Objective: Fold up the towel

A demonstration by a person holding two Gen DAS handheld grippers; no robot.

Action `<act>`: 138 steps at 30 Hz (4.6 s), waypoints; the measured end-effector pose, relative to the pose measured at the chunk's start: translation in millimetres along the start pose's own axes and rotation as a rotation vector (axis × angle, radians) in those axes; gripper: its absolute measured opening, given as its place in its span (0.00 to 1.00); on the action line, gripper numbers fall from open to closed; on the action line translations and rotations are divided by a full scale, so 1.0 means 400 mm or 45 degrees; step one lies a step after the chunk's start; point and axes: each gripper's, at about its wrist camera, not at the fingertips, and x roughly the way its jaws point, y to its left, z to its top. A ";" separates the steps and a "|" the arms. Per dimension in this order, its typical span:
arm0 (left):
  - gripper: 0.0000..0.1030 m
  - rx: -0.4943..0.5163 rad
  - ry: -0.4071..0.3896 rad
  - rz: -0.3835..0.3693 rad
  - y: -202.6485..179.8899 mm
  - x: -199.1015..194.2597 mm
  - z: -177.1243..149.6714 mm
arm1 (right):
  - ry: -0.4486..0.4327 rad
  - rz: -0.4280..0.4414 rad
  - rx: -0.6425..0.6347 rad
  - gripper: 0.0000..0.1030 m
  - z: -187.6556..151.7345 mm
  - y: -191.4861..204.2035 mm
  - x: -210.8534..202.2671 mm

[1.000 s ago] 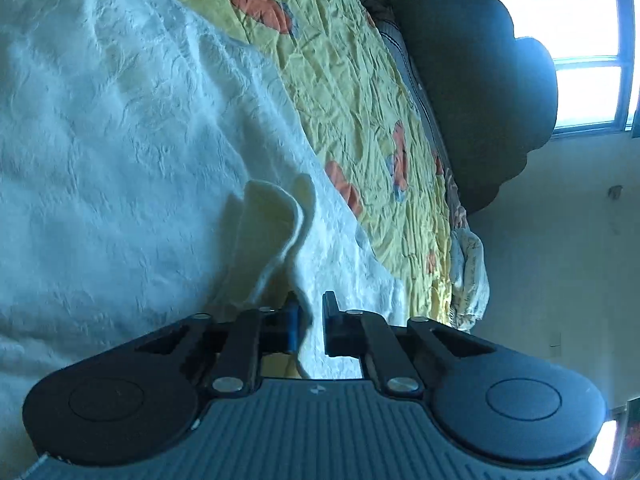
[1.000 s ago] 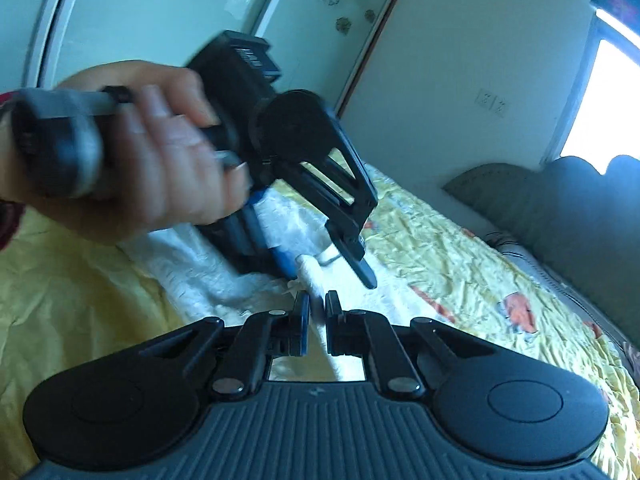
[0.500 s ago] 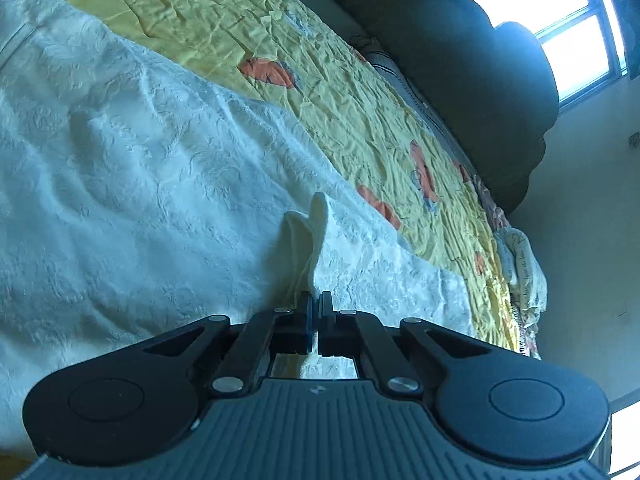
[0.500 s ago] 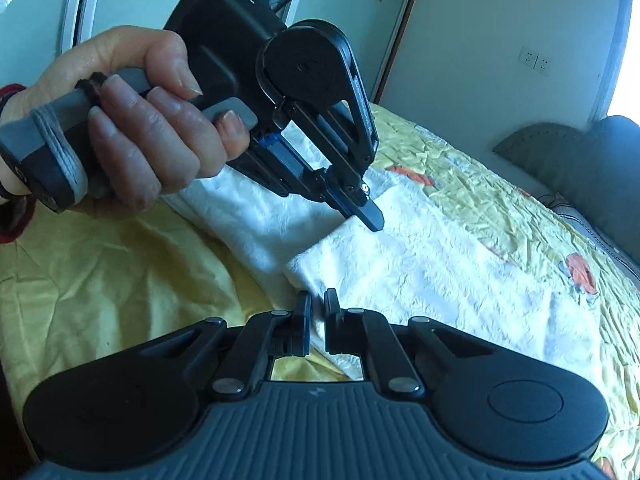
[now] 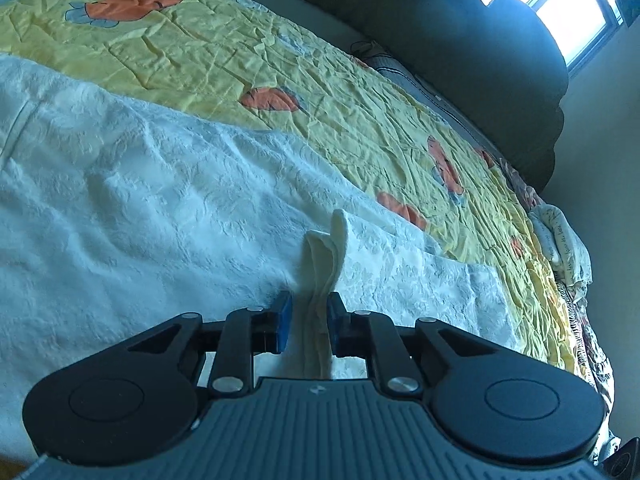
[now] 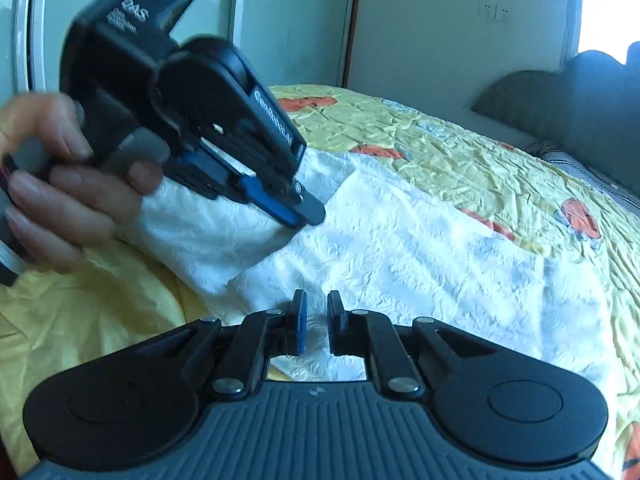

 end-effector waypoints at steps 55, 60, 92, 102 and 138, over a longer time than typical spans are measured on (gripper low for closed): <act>0.63 0.327 -0.286 0.590 0.131 -0.206 -0.038 | 0.013 -0.138 0.466 0.41 0.047 -0.057 0.098; 0.70 0.326 -0.304 0.616 0.139 -0.215 -0.045 | -0.021 -0.190 0.404 0.50 0.069 -0.026 0.076; 0.92 -0.660 -0.200 0.082 0.510 -0.415 -0.023 | -0.291 -0.142 -1.274 0.24 0.136 0.595 0.230; 0.80 -0.664 -0.274 -0.109 0.560 -0.335 0.075 | -0.130 0.633 -0.295 0.20 0.336 0.316 0.156; 0.14 0.253 -0.532 0.002 -0.176 -0.321 0.028 | -0.423 0.320 0.589 0.40 0.292 -0.142 0.056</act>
